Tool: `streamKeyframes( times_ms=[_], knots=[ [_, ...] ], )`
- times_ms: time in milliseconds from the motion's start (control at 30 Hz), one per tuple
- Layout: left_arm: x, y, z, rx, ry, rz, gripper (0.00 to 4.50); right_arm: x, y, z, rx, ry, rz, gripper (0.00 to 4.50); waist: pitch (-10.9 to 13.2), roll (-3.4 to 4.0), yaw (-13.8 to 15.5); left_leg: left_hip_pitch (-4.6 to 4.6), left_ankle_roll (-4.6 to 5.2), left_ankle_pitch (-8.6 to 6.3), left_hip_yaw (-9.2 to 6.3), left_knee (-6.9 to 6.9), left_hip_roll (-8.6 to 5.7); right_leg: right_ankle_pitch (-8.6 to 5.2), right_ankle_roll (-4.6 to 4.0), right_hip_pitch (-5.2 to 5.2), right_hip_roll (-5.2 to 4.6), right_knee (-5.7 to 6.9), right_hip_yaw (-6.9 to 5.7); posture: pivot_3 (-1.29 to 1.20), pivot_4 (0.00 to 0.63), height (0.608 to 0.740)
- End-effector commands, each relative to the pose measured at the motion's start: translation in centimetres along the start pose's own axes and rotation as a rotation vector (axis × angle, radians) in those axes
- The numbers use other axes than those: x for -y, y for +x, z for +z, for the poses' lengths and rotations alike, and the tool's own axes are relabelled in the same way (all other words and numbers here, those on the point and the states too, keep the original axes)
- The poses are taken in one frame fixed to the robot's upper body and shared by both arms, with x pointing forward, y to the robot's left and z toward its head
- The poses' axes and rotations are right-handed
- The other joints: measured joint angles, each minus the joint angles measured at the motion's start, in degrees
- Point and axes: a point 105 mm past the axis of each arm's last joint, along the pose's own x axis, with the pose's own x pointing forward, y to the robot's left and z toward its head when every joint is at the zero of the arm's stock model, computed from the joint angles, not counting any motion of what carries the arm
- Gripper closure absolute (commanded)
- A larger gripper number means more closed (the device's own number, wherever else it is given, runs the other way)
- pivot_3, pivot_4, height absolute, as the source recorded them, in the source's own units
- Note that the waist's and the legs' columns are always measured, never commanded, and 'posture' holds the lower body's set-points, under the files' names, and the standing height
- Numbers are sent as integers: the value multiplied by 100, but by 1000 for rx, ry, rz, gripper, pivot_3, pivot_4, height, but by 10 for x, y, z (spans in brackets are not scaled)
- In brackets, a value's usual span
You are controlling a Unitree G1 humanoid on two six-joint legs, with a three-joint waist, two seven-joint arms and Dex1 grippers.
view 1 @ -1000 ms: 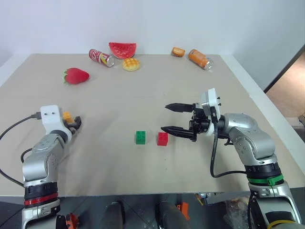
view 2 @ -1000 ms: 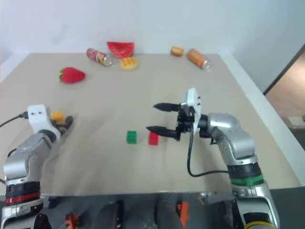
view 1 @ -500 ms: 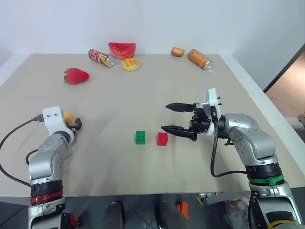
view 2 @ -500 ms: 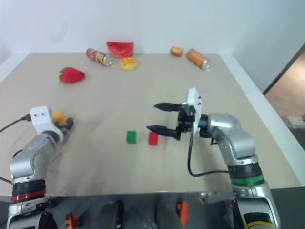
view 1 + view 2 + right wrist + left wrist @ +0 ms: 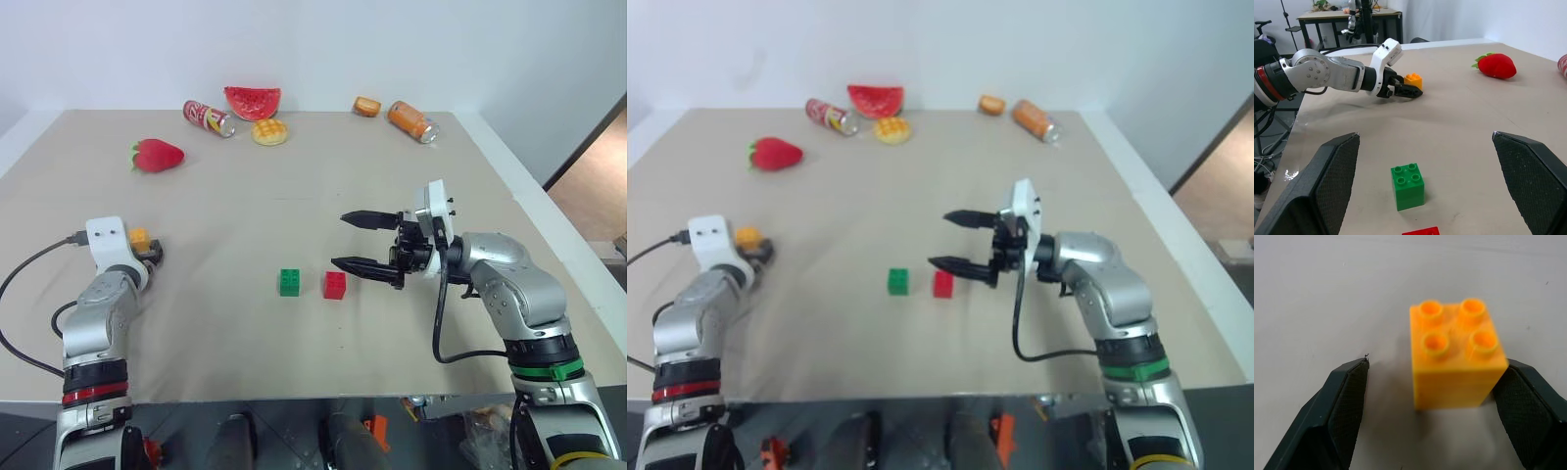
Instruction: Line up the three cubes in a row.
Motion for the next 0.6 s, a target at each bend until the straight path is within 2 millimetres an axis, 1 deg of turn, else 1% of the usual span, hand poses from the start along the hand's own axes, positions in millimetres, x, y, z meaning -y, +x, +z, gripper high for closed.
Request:
streamKeyframes(
  times_ms=[33,200,233,267,433,500,600],
  knots=[
    [2,1,17,64,34,-9,625,-3,-1,21,61,-41,9,0,0,0,0,0,0,0,0,-1,0,0,0,0,0,0,0,0,150,740],
    [6,1,15,69,37,-27,625,-3,-1,18,48,-46,8,0,0,0,0,0,0,0,0,-3,0,0,1,-1,0,0,0,0,150,740],
    [8,0,15,75,34,-37,1134,-3,-1,18,47,-47,7,0,0,0,0,0,0,0,0,-3,0,0,2,-2,0,0,0,0,150,740],
    [9,0,15,78,36,-42,1364,-3,-1,18,46,-47,7,0,0,0,0,0,0,0,0,-3,0,0,1,-2,0,0,0,0,150,740],
    [8,-1,14,75,48,-38,3081,-2,-1,17,42,-46,4,0,0,0,0,0,0,0,0,-3,0,0,1,-1,0,0,0,0,150,740],
    [9,0,14,75,59,-40,3154,-2,-1,16,37,-44,6,0,0,0,0,0,0,0,0,-3,0,0,1,-1,0,0,0,0,150,740],
    [16,0,21,111,113,-84,3154,-2,-1,14,34,-42,5,0,0,0,0,0,0,0,0,-3,0,0,1,-2,0,0,0,0,150,740]
  ],
)
